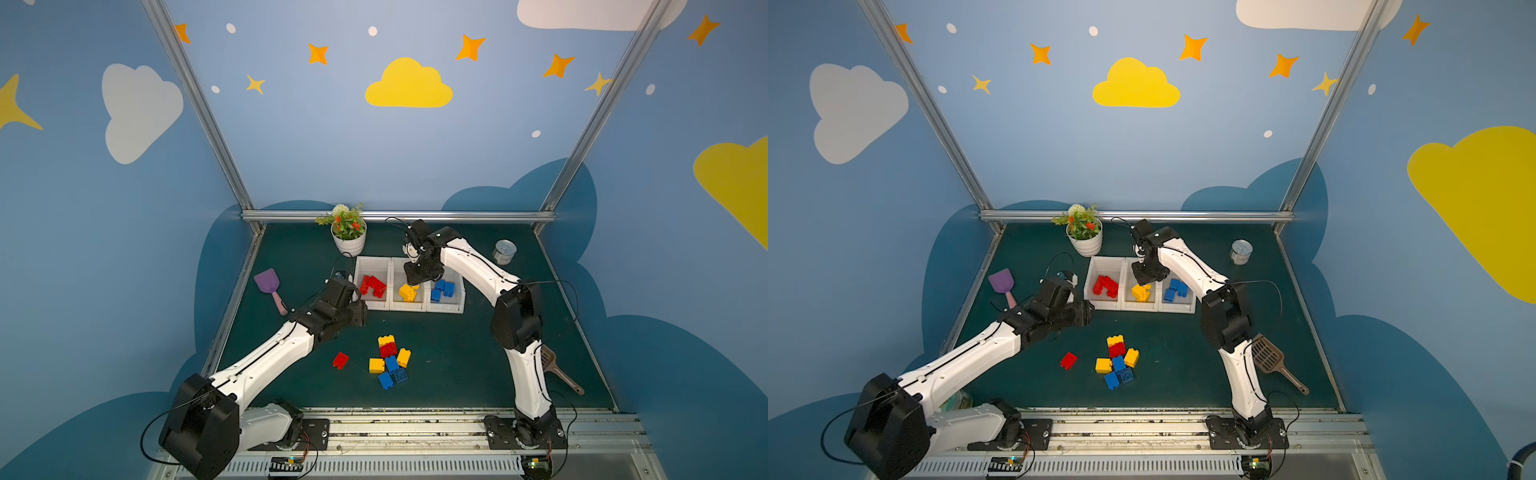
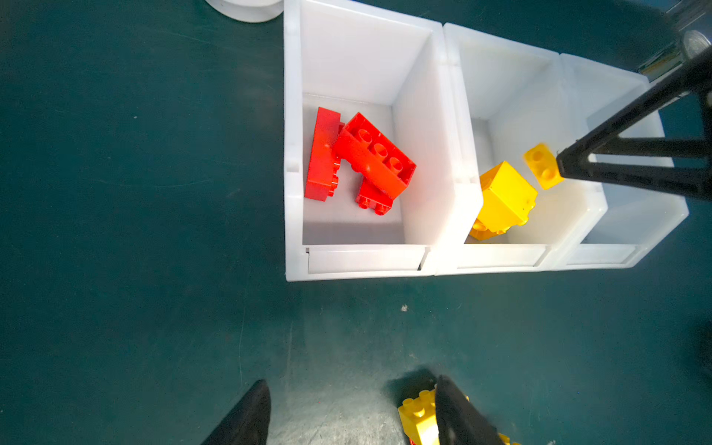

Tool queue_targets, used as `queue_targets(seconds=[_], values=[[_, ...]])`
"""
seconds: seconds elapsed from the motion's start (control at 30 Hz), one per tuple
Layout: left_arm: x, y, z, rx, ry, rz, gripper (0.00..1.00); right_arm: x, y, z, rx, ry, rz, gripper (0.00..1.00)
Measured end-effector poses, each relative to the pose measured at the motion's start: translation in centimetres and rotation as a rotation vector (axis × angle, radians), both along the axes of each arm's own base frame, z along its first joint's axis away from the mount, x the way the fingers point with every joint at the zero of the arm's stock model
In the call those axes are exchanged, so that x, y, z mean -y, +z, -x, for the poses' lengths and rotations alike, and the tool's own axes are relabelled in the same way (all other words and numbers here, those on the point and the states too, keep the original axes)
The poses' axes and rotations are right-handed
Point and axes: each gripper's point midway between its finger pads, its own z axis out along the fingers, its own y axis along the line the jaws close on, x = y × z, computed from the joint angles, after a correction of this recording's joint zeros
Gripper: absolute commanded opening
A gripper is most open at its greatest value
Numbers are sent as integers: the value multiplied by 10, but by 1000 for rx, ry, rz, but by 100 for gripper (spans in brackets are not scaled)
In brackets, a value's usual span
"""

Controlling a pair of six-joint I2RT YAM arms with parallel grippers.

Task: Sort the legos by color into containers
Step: 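Drop the small yellow brick into the middle compartment with the right gripper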

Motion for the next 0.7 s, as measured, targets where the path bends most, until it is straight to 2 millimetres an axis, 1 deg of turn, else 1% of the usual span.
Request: queue_targets(seconds=[0.53,0.7], values=[[2,0,1,-6,-11,10,69,1,-1,2,-10,-1,0,55],[1,-4,5,-24,-11,0,69,0,0,2,-12,-2,-5,55]])
